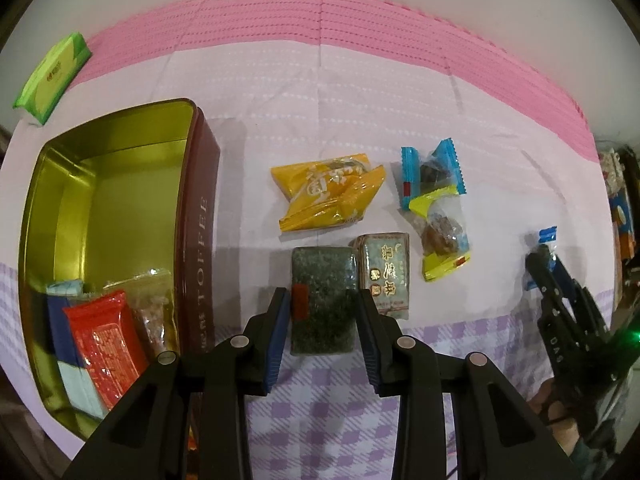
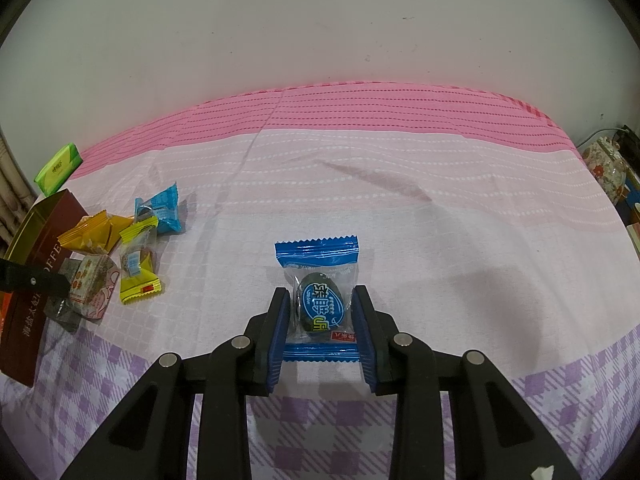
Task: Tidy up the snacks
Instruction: 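Carry the green cake into the gold tin and open the left tool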
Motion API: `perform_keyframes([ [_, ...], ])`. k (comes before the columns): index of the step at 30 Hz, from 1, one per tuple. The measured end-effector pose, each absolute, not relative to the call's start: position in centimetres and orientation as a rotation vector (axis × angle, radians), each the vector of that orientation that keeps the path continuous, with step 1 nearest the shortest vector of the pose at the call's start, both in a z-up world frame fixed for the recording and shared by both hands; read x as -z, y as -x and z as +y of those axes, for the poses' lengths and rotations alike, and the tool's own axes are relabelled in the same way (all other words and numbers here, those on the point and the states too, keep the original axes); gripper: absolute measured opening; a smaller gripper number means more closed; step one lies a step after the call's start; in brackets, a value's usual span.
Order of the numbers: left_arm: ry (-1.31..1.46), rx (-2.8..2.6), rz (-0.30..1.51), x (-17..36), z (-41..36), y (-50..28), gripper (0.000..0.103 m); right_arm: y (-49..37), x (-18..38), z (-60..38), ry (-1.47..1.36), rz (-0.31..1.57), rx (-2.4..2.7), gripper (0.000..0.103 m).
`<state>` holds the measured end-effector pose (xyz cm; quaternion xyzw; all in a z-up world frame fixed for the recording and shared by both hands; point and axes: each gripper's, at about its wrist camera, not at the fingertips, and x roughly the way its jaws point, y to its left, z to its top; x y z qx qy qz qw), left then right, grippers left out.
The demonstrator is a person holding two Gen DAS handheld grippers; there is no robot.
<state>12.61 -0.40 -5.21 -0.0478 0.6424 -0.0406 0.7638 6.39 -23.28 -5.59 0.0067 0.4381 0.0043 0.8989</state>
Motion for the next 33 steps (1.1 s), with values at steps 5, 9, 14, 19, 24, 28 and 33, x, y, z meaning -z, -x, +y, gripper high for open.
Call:
perform_keyframes([
  [5, 0.130, 0.083, 1.401, 4.9, -0.2, -12.0, 0.035, -6.4, 5.6, -23.3, -0.014, 0.907, -0.009, 0.031],
  [9, 0.138, 0.099, 1.404, 4.4, -0.1, -11.0, 0.035, -6.4, 5.6, -23.3, -0.014, 0.907, -0.009, 0.031],
  [14, 0.105, 0.101, 1.403, 4.5, -0.6, -10.2, 0.042, -6.4, 5.6, -23.2, -0.015, 0.907, -0.010, 0.032],
  [19, 0.112, 0.096, 1.421, 4.7, -0.4, -10.5, 0.044, -6.4, 5.7, -23.2, -0.015, 0.907, -0.010, 0.032],
  [24, 0.105, 0.082, 1.431, 5.8, -0.3, -11.8, 0.044, -6.4, 5.6, -23.2, -0.015, 0.907, -0.010, 0.032],
  [28, 0.094, 0.076, 1.438, 6.7, -0.6, -12.4, 0.044, -6.4, 5.7, -23.2, -0.015, 0.907, -0.010, 0.032],
  [33, 0.079, 0.071, 1.433, 7.2, -0.6, -13.3, 0.044, -6.4, 5.7, -23.2, -0.015, 0.907, -0.010, 0.032],
])
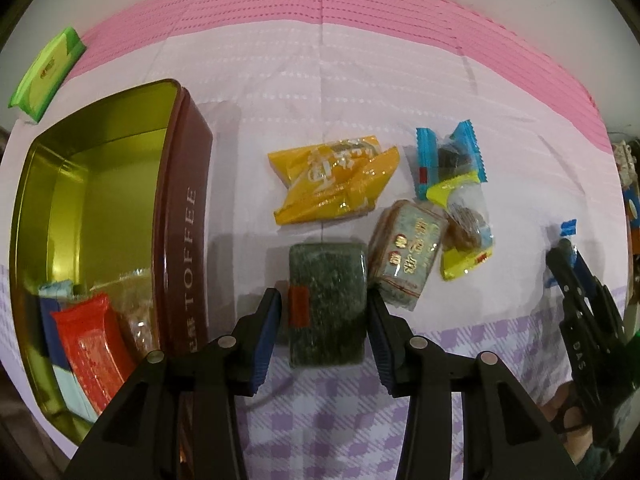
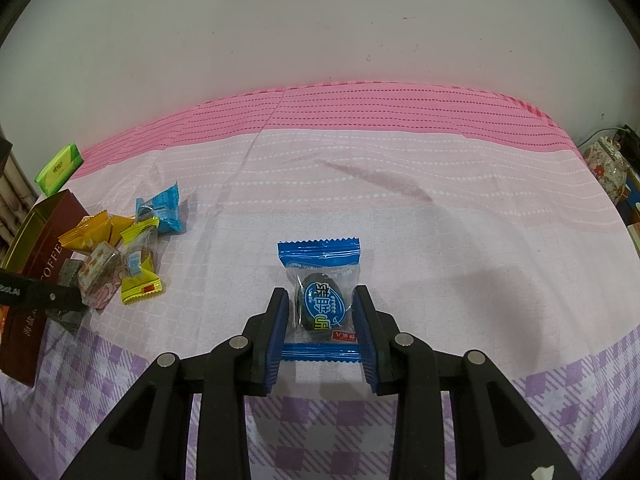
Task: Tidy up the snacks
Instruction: 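Carry the green cake into the gold tin and open the left tool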
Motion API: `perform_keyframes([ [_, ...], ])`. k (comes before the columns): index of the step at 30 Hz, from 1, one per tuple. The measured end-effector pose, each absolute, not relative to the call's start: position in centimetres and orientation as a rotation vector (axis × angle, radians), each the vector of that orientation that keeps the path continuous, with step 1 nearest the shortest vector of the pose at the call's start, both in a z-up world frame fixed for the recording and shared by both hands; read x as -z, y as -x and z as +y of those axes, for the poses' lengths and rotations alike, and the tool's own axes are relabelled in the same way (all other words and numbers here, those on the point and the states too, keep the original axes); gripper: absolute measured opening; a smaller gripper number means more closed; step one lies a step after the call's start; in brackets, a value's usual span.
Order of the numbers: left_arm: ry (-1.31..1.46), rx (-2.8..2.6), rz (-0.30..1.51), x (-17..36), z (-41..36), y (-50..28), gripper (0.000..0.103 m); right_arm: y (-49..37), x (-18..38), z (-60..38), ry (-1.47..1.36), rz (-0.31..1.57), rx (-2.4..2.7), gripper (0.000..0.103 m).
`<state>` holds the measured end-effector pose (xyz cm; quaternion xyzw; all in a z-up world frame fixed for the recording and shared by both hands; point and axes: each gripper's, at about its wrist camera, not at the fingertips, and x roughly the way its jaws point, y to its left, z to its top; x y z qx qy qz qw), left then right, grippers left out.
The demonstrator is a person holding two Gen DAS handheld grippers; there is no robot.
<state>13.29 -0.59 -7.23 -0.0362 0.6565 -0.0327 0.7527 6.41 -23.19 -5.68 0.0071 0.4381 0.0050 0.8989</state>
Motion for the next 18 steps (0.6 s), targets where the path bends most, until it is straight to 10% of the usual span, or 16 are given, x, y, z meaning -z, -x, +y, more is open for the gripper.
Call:
perform_keyframes([
  [18, 0.007, 0.115, 1.398, 6.4, -1.7, -11.0, 0.037, -6.5, 5.6, -23.1, -0.013, 0.908, -0.008, 0.032],
])
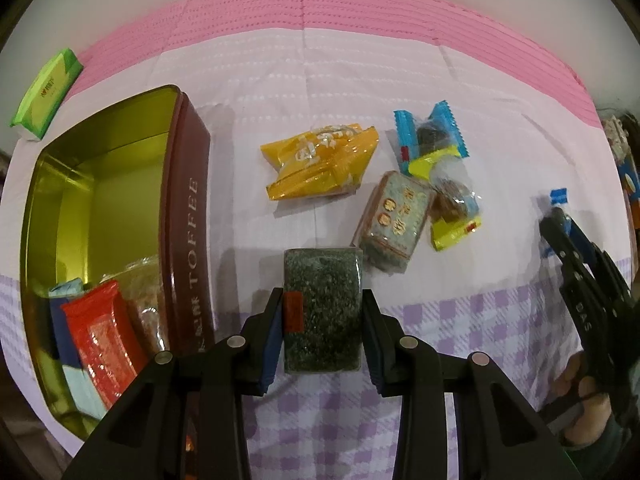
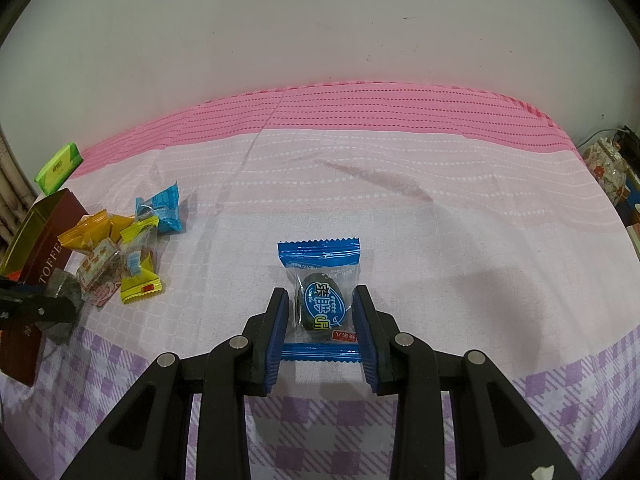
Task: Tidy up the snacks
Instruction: 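Carry the green cake into the gold tin and open the left tool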
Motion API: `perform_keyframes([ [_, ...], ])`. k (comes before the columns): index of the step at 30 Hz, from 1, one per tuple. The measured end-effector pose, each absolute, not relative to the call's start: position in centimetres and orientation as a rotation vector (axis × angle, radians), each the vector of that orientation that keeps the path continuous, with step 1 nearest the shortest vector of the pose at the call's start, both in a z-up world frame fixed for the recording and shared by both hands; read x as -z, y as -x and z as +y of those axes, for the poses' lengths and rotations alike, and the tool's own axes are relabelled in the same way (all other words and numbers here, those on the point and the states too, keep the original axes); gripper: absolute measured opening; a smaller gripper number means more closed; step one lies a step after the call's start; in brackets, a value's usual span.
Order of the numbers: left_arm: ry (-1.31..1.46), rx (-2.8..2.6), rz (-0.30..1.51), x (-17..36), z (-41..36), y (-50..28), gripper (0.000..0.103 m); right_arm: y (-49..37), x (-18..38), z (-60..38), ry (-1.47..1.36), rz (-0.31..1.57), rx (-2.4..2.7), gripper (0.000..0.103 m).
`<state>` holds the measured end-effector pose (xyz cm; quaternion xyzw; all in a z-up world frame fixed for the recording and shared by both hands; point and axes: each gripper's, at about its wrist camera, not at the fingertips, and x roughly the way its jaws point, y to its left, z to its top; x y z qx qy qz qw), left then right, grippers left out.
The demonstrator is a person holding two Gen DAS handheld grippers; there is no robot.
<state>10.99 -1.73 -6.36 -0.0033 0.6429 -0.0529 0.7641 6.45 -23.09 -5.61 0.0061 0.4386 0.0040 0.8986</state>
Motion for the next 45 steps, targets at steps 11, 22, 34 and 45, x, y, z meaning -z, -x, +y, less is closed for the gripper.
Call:
perform_keyframes([
  [11, 0.017, 0.149, 1.346, 3.2, -1.5, -8.7, 0.037, -6.4, 5.7, -22.9, -0.006, 0.908, -0.005, 0.033],
  [22, 0.039, 0.076, 1.257, 0.0, 3.3, -11.3, 0.037, -6.4, 5.6, -22.9, -0.002, 0.908, -0.003, 0.033],
  [34, 0.021, -0.117, 1.251, 1.6, 12.7, -15.6, 0.037, -6.5, 5.6, -23.0, 0.008, 0.909, 0.001, 0.033],
  [45, 0.010, -0.183, 1.312, 5.4, 16.1, -16.0, 0.037, -6.6, 5.6, -22.8, 0.027, 0.912, 0.006, 0.033],
])
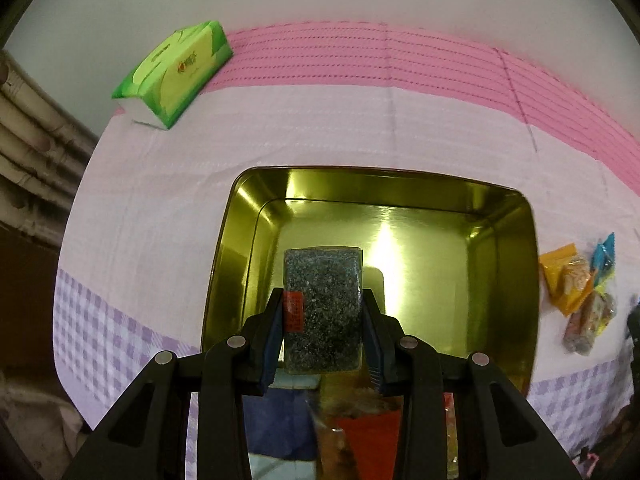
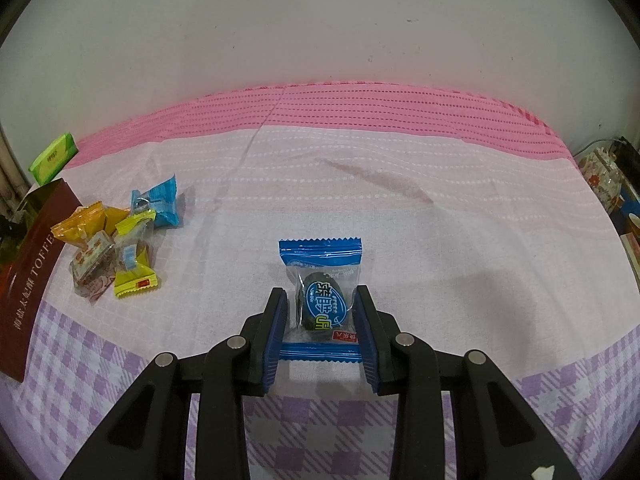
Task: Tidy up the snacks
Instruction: 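Carry the green cake into the gold tin and open the left tool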
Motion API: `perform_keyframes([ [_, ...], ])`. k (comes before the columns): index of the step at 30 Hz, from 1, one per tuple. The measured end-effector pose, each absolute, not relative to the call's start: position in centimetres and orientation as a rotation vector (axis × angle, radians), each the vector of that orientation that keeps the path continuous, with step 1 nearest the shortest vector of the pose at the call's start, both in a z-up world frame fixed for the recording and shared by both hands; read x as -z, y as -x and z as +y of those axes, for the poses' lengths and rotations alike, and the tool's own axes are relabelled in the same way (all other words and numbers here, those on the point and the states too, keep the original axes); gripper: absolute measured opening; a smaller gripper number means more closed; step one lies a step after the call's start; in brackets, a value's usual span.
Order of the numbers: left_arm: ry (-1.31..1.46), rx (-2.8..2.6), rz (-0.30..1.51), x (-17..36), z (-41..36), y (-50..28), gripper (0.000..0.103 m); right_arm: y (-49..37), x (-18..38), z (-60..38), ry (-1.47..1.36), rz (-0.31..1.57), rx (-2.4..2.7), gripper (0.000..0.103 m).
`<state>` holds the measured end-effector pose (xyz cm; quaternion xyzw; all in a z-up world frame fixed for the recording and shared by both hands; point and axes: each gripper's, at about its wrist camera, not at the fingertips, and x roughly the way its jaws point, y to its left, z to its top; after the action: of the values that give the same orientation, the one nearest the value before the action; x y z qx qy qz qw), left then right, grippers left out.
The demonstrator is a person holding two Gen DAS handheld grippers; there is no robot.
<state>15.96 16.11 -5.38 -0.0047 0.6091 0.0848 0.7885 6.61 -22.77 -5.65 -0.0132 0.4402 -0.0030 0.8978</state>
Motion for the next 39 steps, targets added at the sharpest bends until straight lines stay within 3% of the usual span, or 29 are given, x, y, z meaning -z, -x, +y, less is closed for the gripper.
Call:
perform_keyframes([
  [22, -0.032, -0.187, 1.324, 7.1, 17.3, -15.6, 0.038, -6.6, 5.6, -22.6, 0.044, 0.913, 0.010, 0.033],
  [39, 0.049, -0.193, 1.135, 0.9, 18.4, -9.9, 0.038, -8.4, 5.3, -22.3, 0.051, 1.021, 0.043, 0.033],
])
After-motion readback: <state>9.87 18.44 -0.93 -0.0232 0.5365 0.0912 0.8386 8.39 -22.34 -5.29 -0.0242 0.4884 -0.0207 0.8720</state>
